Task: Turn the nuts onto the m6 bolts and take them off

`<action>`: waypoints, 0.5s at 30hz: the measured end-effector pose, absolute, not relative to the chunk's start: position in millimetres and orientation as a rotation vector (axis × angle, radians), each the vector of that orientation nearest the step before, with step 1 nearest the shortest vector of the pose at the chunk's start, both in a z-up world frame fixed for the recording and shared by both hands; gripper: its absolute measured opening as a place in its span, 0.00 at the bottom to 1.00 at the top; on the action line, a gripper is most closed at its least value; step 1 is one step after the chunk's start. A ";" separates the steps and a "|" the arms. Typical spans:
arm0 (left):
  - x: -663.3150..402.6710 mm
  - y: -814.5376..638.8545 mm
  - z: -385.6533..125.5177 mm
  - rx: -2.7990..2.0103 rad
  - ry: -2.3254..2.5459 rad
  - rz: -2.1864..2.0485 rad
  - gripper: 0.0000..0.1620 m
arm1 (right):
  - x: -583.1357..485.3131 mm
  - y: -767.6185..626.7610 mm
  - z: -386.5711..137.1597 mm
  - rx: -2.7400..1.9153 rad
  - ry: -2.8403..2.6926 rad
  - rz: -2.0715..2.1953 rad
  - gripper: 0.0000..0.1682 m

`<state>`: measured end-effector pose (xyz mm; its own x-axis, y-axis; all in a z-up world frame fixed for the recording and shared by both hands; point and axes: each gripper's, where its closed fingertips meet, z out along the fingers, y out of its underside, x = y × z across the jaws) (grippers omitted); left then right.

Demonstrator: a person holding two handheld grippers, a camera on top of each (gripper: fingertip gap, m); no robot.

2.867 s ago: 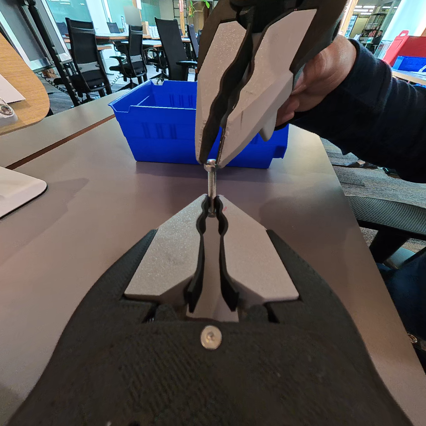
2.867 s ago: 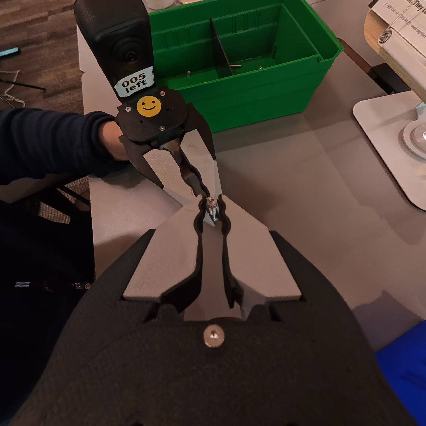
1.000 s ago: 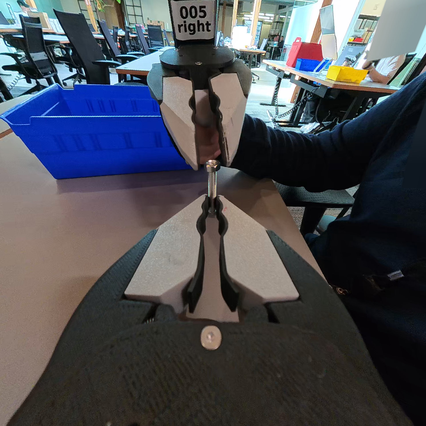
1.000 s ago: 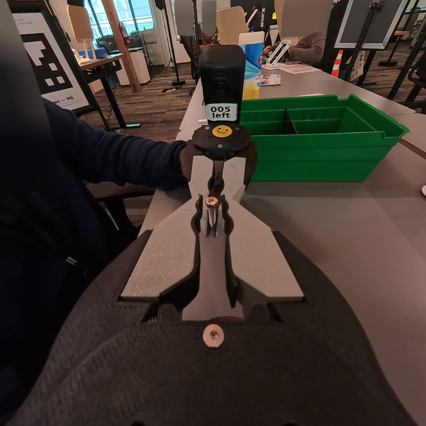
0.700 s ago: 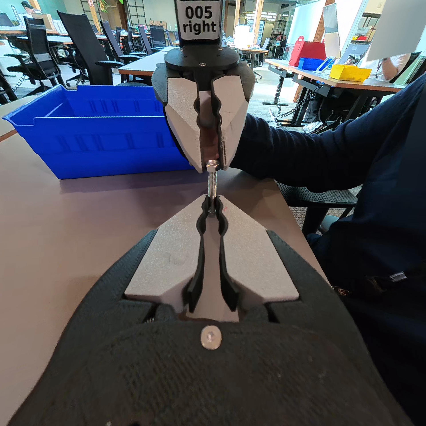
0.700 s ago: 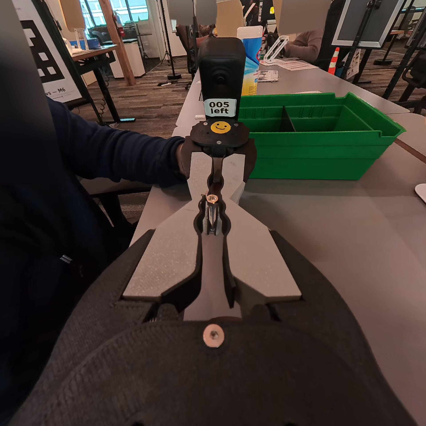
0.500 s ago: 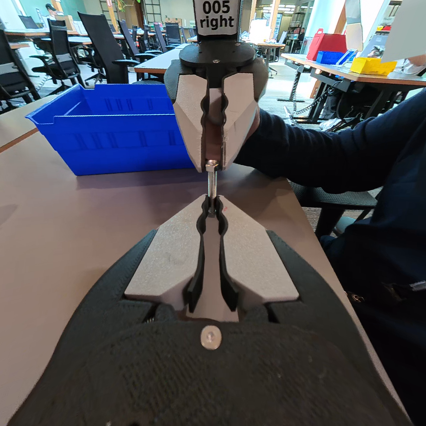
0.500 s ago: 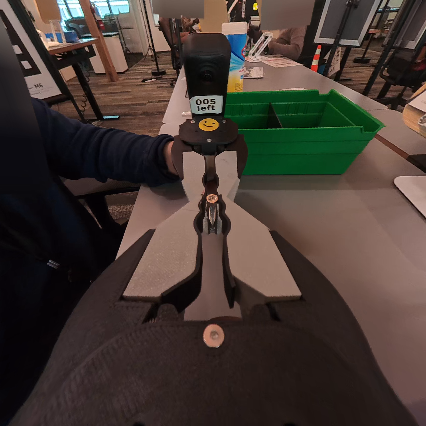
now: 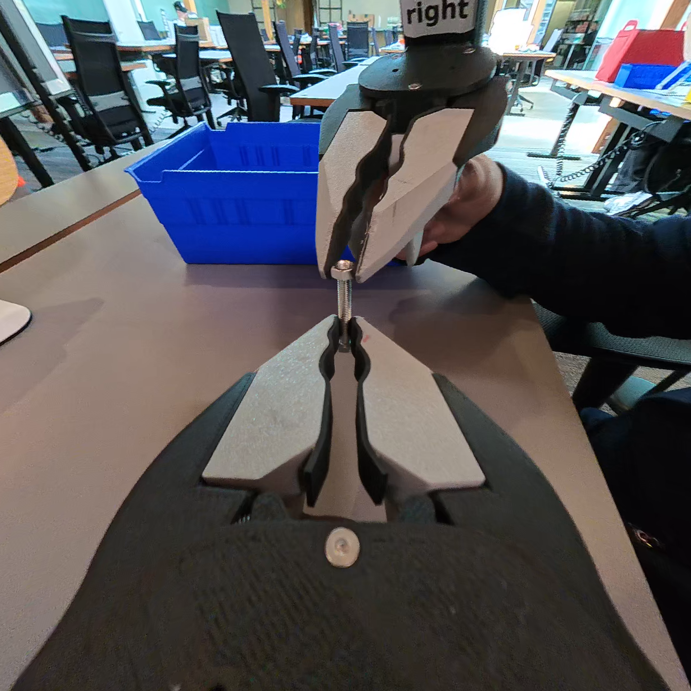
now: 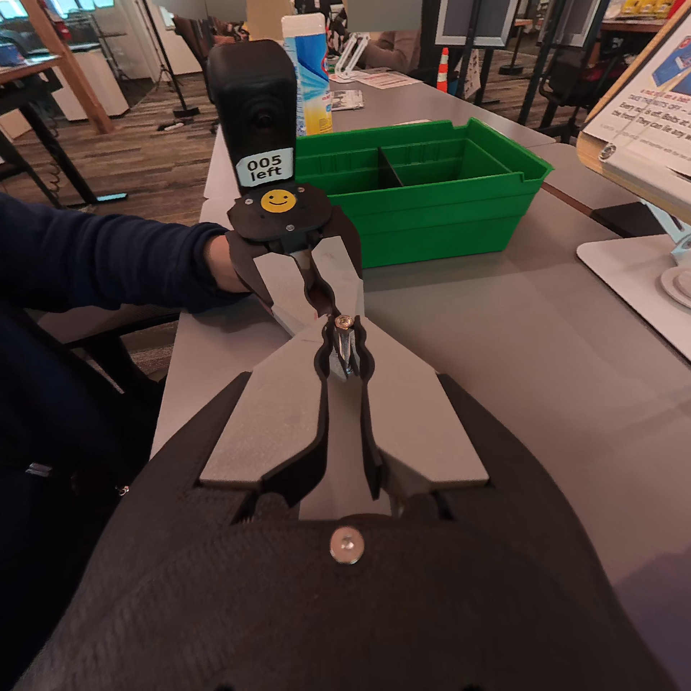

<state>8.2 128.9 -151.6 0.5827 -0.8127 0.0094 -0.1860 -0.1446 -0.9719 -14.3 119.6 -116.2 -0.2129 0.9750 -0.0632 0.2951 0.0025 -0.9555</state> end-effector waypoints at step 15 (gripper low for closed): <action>4.8 136.2 -156.9 -1.712 0.778 -0.668 0.02 | -17.5 131.0 -122.1 -1.403 -1.509 1.234 0.12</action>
